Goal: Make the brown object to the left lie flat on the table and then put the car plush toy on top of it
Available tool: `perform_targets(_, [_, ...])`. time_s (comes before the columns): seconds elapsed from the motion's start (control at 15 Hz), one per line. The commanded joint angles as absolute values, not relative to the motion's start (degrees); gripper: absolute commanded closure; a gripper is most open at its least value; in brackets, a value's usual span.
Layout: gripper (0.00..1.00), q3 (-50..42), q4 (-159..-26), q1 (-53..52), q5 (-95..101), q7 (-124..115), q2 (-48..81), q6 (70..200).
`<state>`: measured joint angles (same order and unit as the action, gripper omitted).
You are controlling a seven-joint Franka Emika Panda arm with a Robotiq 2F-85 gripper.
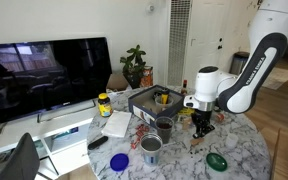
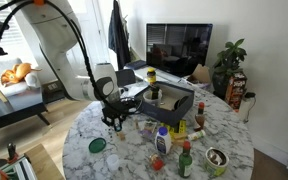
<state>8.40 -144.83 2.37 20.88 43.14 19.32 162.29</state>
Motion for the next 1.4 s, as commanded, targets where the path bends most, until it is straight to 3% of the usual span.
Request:
perform_targets(0.0, [0.93,10.0,-143.8,4.7,18.9,49.1,22.7,165.7])
perform_targets(1.33, [0.93,10.4,-144.0,7.6,17.8,50.2,27.2,171.6])
